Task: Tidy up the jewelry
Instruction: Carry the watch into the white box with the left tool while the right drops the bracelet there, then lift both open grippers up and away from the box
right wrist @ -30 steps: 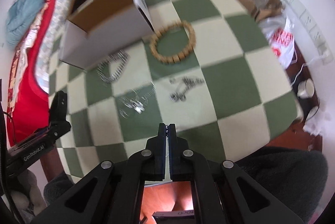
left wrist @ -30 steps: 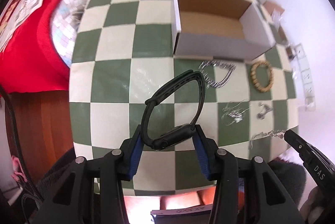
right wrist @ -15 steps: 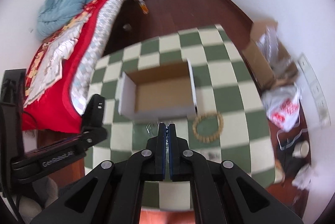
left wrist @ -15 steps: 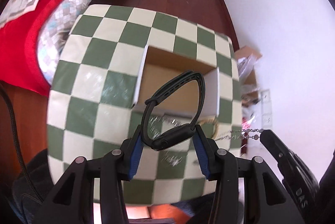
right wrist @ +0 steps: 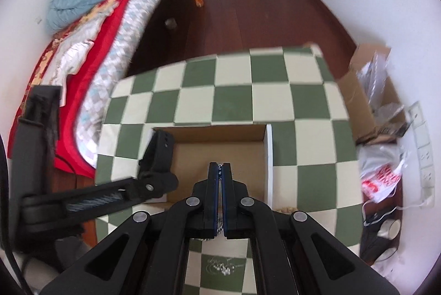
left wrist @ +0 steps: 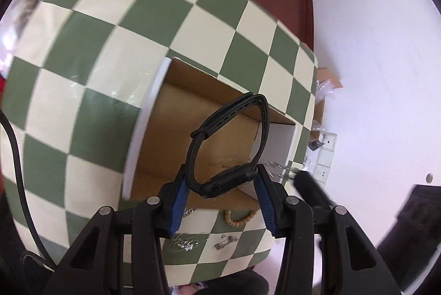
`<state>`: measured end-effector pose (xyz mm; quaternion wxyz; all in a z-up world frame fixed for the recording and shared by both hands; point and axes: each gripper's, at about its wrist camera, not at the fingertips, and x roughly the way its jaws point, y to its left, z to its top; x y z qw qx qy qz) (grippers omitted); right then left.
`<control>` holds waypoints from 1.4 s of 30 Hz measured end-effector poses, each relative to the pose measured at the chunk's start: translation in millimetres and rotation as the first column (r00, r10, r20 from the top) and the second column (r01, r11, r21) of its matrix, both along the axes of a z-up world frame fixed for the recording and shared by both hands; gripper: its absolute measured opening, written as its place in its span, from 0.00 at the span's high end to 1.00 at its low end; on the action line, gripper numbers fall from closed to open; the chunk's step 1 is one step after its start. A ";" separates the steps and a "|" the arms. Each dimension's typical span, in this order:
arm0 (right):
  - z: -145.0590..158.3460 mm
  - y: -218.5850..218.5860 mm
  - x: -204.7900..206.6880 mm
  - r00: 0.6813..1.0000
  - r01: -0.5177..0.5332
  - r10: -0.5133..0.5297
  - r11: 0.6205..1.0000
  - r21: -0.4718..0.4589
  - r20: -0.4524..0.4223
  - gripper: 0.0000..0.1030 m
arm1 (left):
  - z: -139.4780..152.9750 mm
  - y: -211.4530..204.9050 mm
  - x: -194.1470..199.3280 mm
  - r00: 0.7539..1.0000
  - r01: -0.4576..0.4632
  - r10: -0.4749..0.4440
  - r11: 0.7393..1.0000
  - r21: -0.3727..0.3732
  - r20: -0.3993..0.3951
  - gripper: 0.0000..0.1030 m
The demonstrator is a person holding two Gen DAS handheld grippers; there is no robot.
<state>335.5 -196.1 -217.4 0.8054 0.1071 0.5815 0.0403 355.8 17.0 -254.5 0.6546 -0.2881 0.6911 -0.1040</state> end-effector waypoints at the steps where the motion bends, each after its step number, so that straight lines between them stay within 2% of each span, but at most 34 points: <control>1: -14.0 -3.2 6.6 1.000 0.012 -0.011 1.000 0.009 -0.027 0.99 | -5.5 -0.2 4.0 1.000 -0.009 0.009 1.000 0.000 -0.015 0.58; 5: -52.1 -8.1 22.2 0.994 0.008 0.000 0.998 0.064 -0.110 0.98 | -18.5 -2.1 15.0 0.999 -0.021 0.021 1.000 0.005 -0.048 0.58; 8: -66.5 -8.6 26.9 0.990 -0.012 0.024 0.997 0.082 -0.140 0.98 | -12.7 -8.6 16.4 1.000 0.011 -0.010 0.996 0.086 -0.013 0.55; 10: -70.2 -9.5 27.3 0.988 -0.011 0.021 0.998 0.065 -0.150 0.98 | -4.8 -14.1 16.8 0.999 0.036 -0.042 0.986 0.162 0.035 0.39; 11: -71.5 -10.3 27.0 0.987 -0.009 0.020 0.998 0.068 -0.157 0.97 | -1.9 -15.4 16.5 0.998 0.039 -0.048 0.982 0.182 0.050 0.23; 12: -72.8 -11.3 26.7 0.986 -0.005 0.017 0.997 0.074 -0.164 0.97 | 2.1 -16.1 16.3 0.996 0.037 -0.052 0.978 0.203 0.069 0.16; 13: -73.5 -11.9 25.6 0.985 -0.002 0.014 0.998 0.066 -0.173 0.95 | 6.9 -17.3 15.3 0.994 0.036 -0.057 0.975 0.221 0.092 0.14; 14: -73.4 -12.4 24.6 0.984 -0.002 0.012 0.998 0.059 -0.178 0.83 | 10.2 -18.1 14.6 0.993 0.037 -0.063 0.970 0.240 0.104 0.12; 15: -72.7 -12.7 23.0 0.983 0.000 0.010 0.999 0.054 -0.182 0.74 | 15.1 -19.3 13.4 0.990 0.036 -0.073 0.960 0.277 0.124 0.05; 16: -71.7 -13.0 21.6 0.983 0.000 0.011 0.998 0.060 -0.184 0.58 | 21.5 -21.3 13.0 0.984 0.038 -0.092 0.943 0.332 0.149 0.00; 18: -68.0 -11.9 17.1 0.982 -0.004 0.016 0.998 0.065 -0.190 0.49 | 36.3 -20.9 7.2 0.969 0.019 -0.125 0.897 0.443 0.211 0.00; 20: -63.3 -9.0 13.3 0.982 -0.016 0.026 0.999 0.051 -0.189 0.33 | 46.4 -18.3 0.8 0.955 -0.005 -0.149 0.859 0.512 0.258 0.00; 21: -61.0 -7.4 11.0 0.982 -0.022 0.029 0.999 0.038 -0.189 0.30 | 50.5 -14.9 -2.1 0.948 -0.019 -0.159 0.837 0.546 0.275 0.00; 23: -55.6 -2.6 5.3 0.983 -0.035 0.032 0.999 -0.014 -0.180 0.21 | 54.5 -7.2 -8.1 0.939 -0.037 -0.172 0.808 0.587 0.297 0.00; 25: -50.3 2.5 -2.1 0.986 -0.047 0.026 0.991 -0.124 -0.166 0.10 | 60.3 2.8 -18.1 0.927 -0.053 -0.192 0.784 0.618 0.323 0.00; 27: -46.7 4.4 -8.9 0.989 -0.054 0.033 0.988 -0.145 -0.145 0.07 | 60.4 6.5 -27.7 0.917 -0.066 -0.205 0.766 0.639 0.341 0.00; 29: -45.2 5.1 -16.4 0.990 -0.049 0.027 0.987 -0.156 -0.138 0.07 | 59.7 8.6 -37.5 0.911 -0.067 -0.215 0.765 0.641 0.352 0.00; 31: -42.6 6.9 -24.8 0.992 -0.050 0.029 0.983 -0.177 -0.119 0.01 | 60.4 9.4 -48.6 0.900 -0.079 -0.226 0.756 0.649 0.373 0.00; 36: -31.1 8.9 -49.9 0.999 -0.023 0.013 0.969 -0.246 -0.043 0.01 | 63.6 12.8 -72.7 0.886 -0.101 -0.230 0.752 0.651 0.403 0.00; 42: -10.3 6.9 -77.6 0.999 0.024 -0.016 0.966 -0.257 0.032 0.01 | 76.0 19.0 -108.5 0.867 -0.131 -0.230 0.749 0.650 0.441 0.00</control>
